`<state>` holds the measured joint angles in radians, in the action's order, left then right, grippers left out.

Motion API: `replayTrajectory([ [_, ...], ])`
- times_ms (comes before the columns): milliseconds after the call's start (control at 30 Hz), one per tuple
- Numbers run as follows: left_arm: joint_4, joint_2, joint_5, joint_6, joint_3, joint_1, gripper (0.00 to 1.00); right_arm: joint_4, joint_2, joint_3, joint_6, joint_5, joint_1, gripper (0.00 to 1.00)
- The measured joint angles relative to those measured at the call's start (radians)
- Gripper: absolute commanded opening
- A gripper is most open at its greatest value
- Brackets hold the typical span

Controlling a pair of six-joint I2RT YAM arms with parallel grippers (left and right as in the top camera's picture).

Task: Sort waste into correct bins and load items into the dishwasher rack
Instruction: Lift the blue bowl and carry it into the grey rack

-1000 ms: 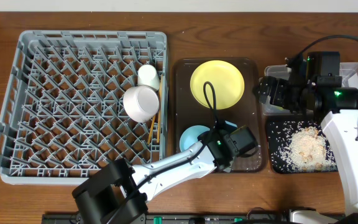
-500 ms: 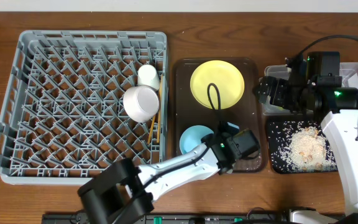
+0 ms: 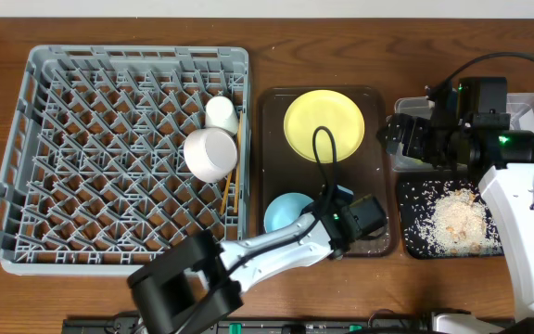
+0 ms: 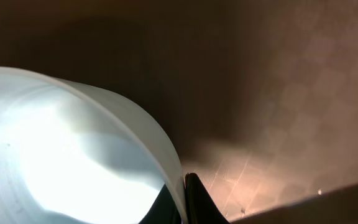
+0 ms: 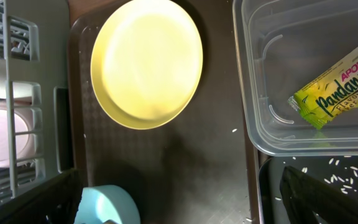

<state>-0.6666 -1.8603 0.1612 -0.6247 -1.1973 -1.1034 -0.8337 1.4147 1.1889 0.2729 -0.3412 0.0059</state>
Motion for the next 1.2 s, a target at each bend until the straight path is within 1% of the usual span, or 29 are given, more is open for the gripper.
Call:
replayTrajectory([
  [167,-0.05,0.133,-0.026,0.003,-0.001,0.018,0.06,0.0,0.0,0.0,0.0,0.0,0.0,0.99],
  [300,-0.042,0.292,-0.117,0.035,-0.014,0.11,0.06,0.0,0.0,0.0,0.0,0.0,0.0,0.99],
  [400,-0.011,0.402,-0.245,0.08,-0.023,0.242,0.06,0.0,0.0,0.0,0.0,0.0,0.0,0.99],
  [500,0.076,0.483,-0.424,0.122,-0.026,0.431,0.06,0.0,0.0,0.0,0.0,0.0,0.0,0.99],
  [600,0.222,0.513,-0.638,0.137,-0.029,0.644,0.06,0.0,0.0,0.0,0.0,0.0,0.0,0.99],
  [633,0.289,0.512,-0.724,0.132,-0.031,0.727,0.06,0.0,0.0,0.0,0.0,0.0,0.0,0.99],
  [700,0.411,0.496,-0.856,0.108,-0.032,0.845,0.06,0.0,0.0,0.0,0.0,0.0,0.0,0.99],
  [833,0.707,0.401,-1.083,-0.011,-0.039,1.057,0.06,0.0,0.0,0.0,0.0,0.0,0.0,0.99],
  [867,0.777,0.369,-1.122,-0.048,-0.042,1.09,0.06,0.0,0.0,0.0,0.0,0.0,0.0,0.99],
  [967,1.052,0.234,-1.24,-0.194,-0.044,1.165,0.06,0.0,0.0,0.0,0.0,0.0,0.0,0.99],
  [1067,1.291,0.082,-1.329,-0.372,-0.043,1.218,0.06,-0.001,0.0,0.0,0.0,0.0,0.0,0.99],
  [1133,1.396,-0.01,-1.371,-0.485,-0.043,1.247,0.06,0.0,0.0,0.0,0.0,0.0,0.0,0.99],
  [1200,1.448,-0.087,-1.405,-0.568,-0.042,1.277,0.06,0.0,0.0,0.0,0.0,0.0,0.0,0.99],
])
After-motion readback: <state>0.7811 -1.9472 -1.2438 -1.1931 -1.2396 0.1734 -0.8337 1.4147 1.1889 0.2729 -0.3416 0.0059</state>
